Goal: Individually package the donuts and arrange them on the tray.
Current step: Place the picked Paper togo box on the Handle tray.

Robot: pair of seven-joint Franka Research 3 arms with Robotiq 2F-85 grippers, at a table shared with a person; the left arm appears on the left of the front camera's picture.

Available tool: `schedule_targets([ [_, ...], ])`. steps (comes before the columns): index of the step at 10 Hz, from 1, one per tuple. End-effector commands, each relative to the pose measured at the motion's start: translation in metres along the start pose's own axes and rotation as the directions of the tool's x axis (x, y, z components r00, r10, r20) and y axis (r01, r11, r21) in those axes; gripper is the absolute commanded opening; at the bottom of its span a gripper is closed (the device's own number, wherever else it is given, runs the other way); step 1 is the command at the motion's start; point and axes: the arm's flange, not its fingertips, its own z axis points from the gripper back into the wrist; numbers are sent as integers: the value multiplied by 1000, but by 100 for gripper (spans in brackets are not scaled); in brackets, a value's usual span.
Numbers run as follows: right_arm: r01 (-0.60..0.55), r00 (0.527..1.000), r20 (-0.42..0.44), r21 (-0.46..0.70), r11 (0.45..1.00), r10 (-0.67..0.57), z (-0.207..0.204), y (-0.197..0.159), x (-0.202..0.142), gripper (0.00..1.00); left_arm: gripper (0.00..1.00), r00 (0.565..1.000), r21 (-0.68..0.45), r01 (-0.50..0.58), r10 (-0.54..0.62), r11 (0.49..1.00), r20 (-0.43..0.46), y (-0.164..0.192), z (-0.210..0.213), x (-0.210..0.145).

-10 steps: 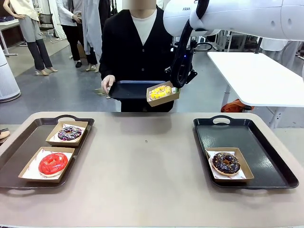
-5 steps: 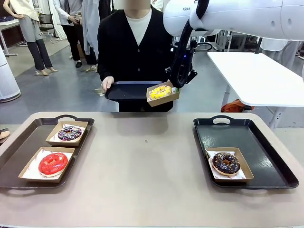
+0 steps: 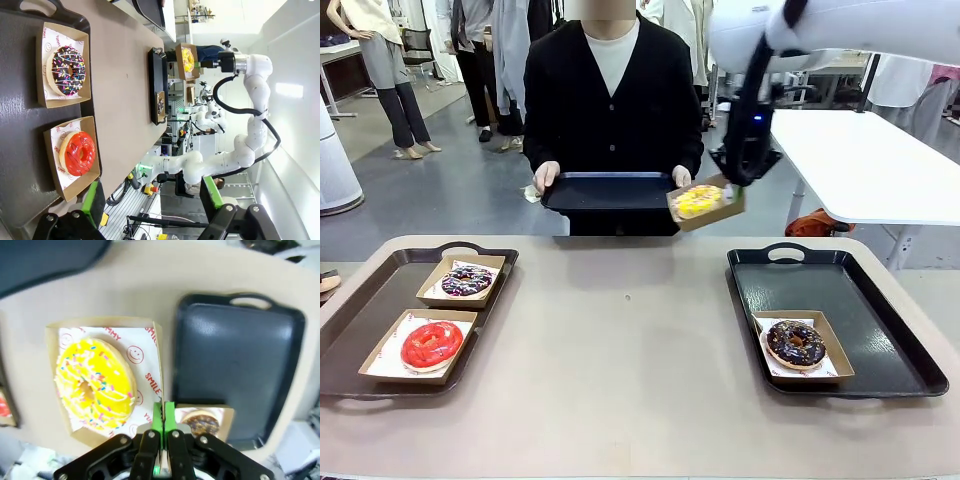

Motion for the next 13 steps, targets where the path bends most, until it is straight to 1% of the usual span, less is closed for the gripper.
schedule_targets([
  [1,11,999,33,24,1000,-12,-22,-42,-25,2,100,1000,-1,3,-3,1000,2,-1,1,-1],
  [2,14,999,48,24,1000,-16,-33,-63,-23,2,100,1000,-1,3,-3,1000,2,-1,1,-1],
  [4,61,996,64,49,997,-64,-57,-101,-15,2,100,1000,-1,3,-3,1000,2,-1,1,-1],
  [7,60,995,68,89,994,-66,-85,-129,-21,2,100,1000,-1,3,-3,1000,2,-1,1,-1],
  [9,81,996,41,89,993,-85,-100,-139,-19,2,100,1000,-1,3,-3,1000,2,-1,1,-1],
  [12,84,996,3,59,995,-84,-99,-136,-19,2,100,1000,-1,3,-3,1000,2,-1,1,-1],
  [13,93,995,19,60,994,-95,-103,-136,-19,2,100,1000,-1,3,-3,1000,2,-1,1,-1],
])
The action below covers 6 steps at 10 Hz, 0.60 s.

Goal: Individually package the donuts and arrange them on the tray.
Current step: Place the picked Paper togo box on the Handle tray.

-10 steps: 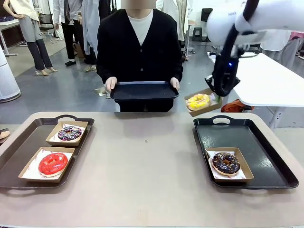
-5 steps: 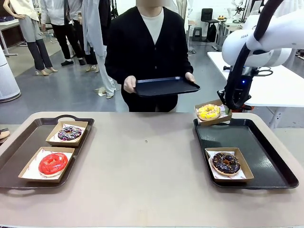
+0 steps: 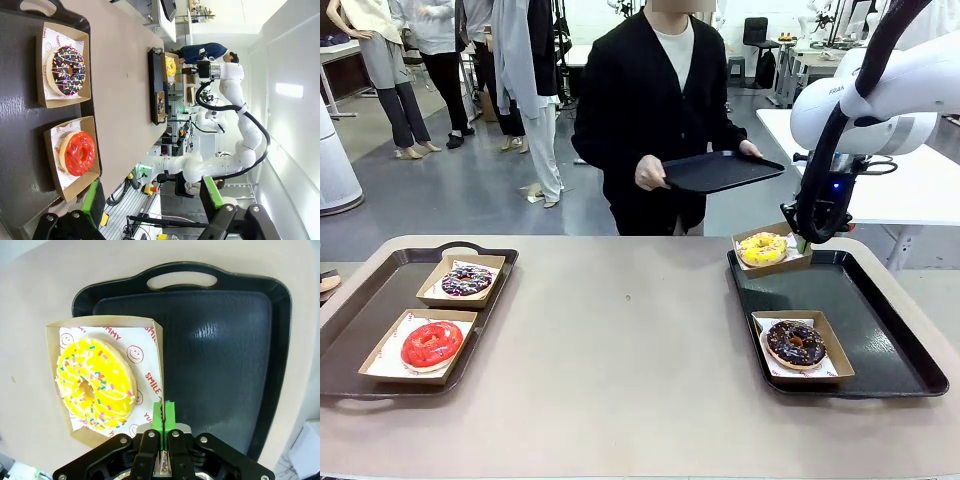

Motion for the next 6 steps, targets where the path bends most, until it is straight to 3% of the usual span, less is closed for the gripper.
schedule_targets([
  [1,1,1000,6,1,1000,-1,0,0,1,2,100,1000,-1,3,-3,1000,3,-1,1,-1],
  [6,1,1000,6,1,1000,-1,0,0,1,2,100,1000,-1,3,-3,1000,3,-1,1,-1],
])
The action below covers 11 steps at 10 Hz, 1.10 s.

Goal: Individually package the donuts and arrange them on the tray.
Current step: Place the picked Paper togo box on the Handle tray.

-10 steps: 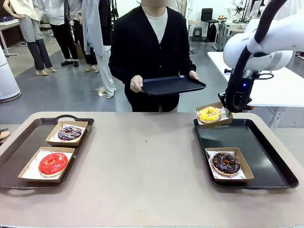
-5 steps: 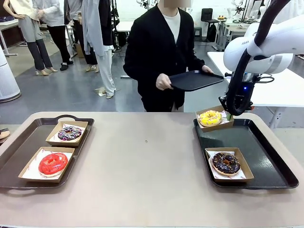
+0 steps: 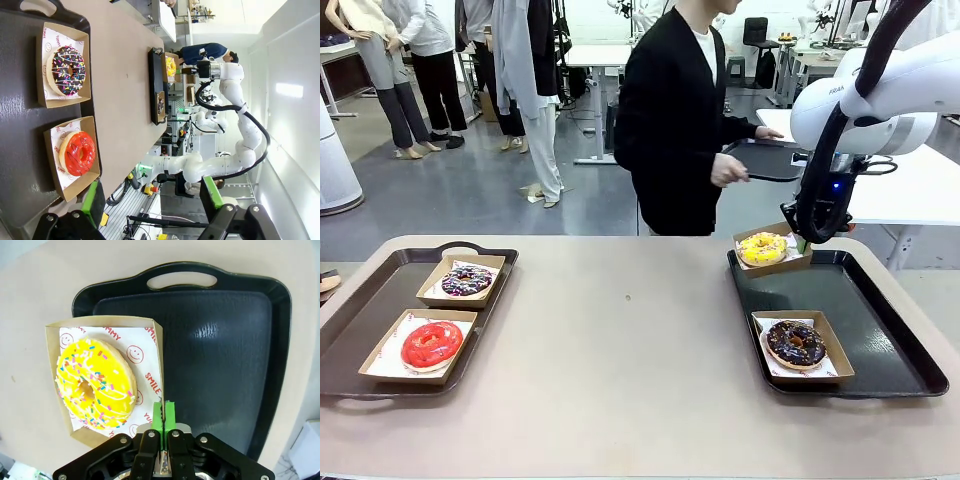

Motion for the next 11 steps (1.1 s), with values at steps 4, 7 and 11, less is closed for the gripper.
schedule_targets([
  [4,-3,1000,3,3,1000,3,-2,-1,-2,2,100,1000,-1,3,-3,1000,3,-1,1,-1],
  [7,-22,1000,5,13,1000,22,-10,-10,-10,2,100,1000,-1,3,-3,1000,3,-1,1,-1],
  [11,-24,1000,-12,43,999,24,-30,-26,-22,2,100,1000,-1,3,-3,1000,3,-1,1,-1],
])
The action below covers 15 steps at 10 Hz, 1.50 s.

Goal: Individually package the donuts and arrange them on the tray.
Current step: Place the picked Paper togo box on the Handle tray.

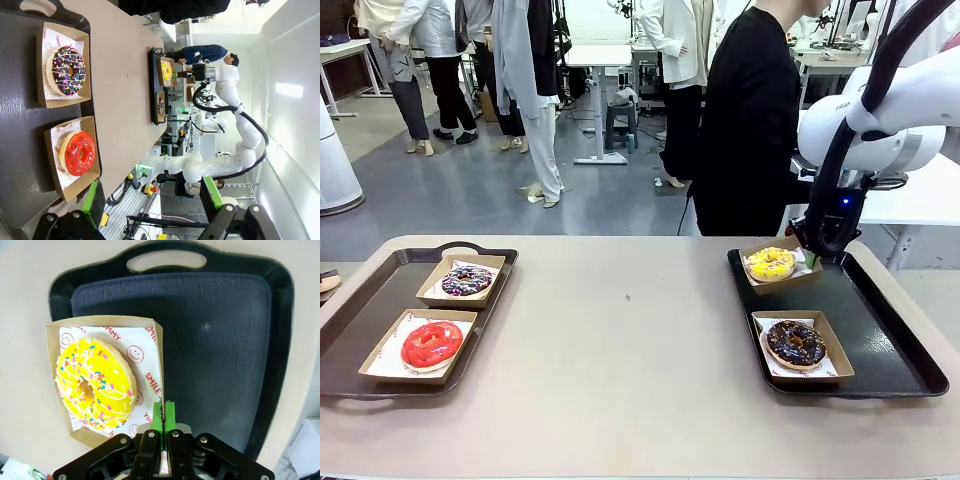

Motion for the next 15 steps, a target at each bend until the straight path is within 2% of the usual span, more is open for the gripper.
schedule_targets([
  [1,-10,1000,26,47,999,9,-11,-4,-9,2,100,1000,-1,3,-3,1000,3,-1,1,-1],
  [10,-47,998,46,6,999,47,-32,8,-4,2,100,1000,-1,3,-3,1000,3,-1,1,-1],
  [11,-59,997,49,9,998,58,-31,9,-5,8,100,1000,-1,3,-3,1000,3,-1,1,-1],
  [12,-66,996,53,10,998,65,-31,10,-6,61,100,1000,-1,3,-3,1000,3,-1,1,-1],
  [13,-64,997,54,4,998,64,-31,9,-6,68,100,1000,-1,3,-3,1000,3,-1,1,-1],
  [14,-63,997,52,3,998,63,-31,9,-6,100,100,1000,-1,3,-3,1000,3,-1,1,-1],
  [15,-62,997,49,3,998,62,-31,9,-6,100,100,1000,-1,3,-3,1000,3,-1,1,-1],
])
